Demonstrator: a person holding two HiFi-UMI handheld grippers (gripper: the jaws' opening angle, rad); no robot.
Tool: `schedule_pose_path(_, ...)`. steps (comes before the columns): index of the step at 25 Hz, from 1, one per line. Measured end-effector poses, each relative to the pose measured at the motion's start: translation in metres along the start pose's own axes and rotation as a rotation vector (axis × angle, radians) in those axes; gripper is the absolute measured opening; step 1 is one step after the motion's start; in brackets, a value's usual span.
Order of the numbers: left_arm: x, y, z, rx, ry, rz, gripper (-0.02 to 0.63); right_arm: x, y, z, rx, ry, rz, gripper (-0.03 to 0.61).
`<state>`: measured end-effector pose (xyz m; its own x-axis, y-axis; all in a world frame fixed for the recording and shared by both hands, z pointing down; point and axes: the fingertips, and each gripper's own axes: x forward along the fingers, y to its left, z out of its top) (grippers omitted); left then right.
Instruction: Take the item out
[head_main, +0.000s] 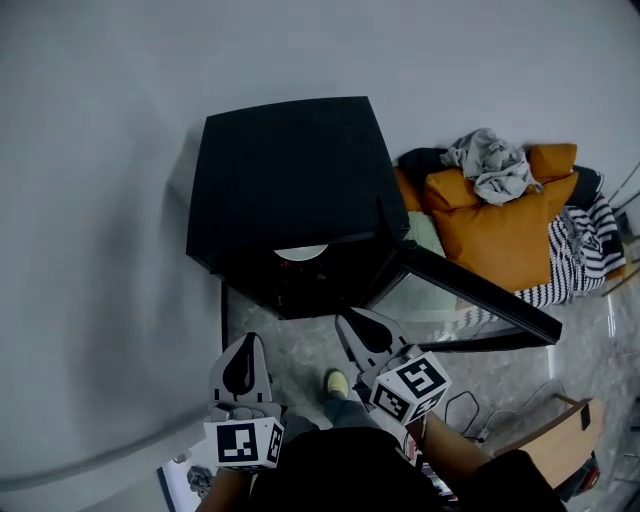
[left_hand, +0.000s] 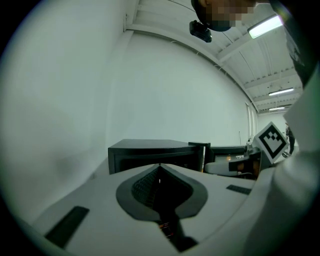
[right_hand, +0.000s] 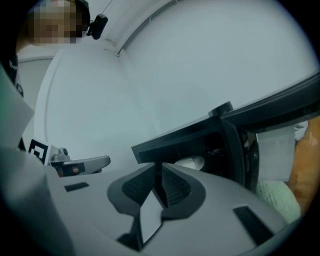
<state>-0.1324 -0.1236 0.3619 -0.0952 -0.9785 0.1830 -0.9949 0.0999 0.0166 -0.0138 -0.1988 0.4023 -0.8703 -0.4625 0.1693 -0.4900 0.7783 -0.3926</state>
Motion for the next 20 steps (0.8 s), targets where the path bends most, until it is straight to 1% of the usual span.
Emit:
schedule_pose_path(1,0.003,0.006,-0.003,-0.005,0.005,0.004,0.009,0.009,-0.001,-0.003,0.012,0.007,0.003,0.047)
schedule_pose_path(4,0.012,0.02,-0.011,-0.02,0.016,0.008,0.009,0.034,-0.01,-0.011,0.048,0.025,-0.024,0.06)
schedule_pose_path(6,0.017,0.029,-0.012,-0.023,0.017,-0.003,0.009,0.048,-0.017,-0.017,0.093,0.034,-0.051,0.078)
schedule_pose_path(12,0.028,0.048,-0.014,-0.02,0.027,-0.074,0.009,0.088,-0.039,-0.041,0.282,0.059,-0.133,0.131)
schedule_pose_path(17,0.033,0.058,-0.019,-0.061,0.048,-0.118,0.009,0.123,-0.074,-0.062,0.449,0.062,-0.217,0.144)
schedule_pose_path(20,0.033,0.065,-0.018,-0.053,0.051,-0.119,0.009,0.14,-0.09,-0.069,0.525,0.059,-0.249,0.144)
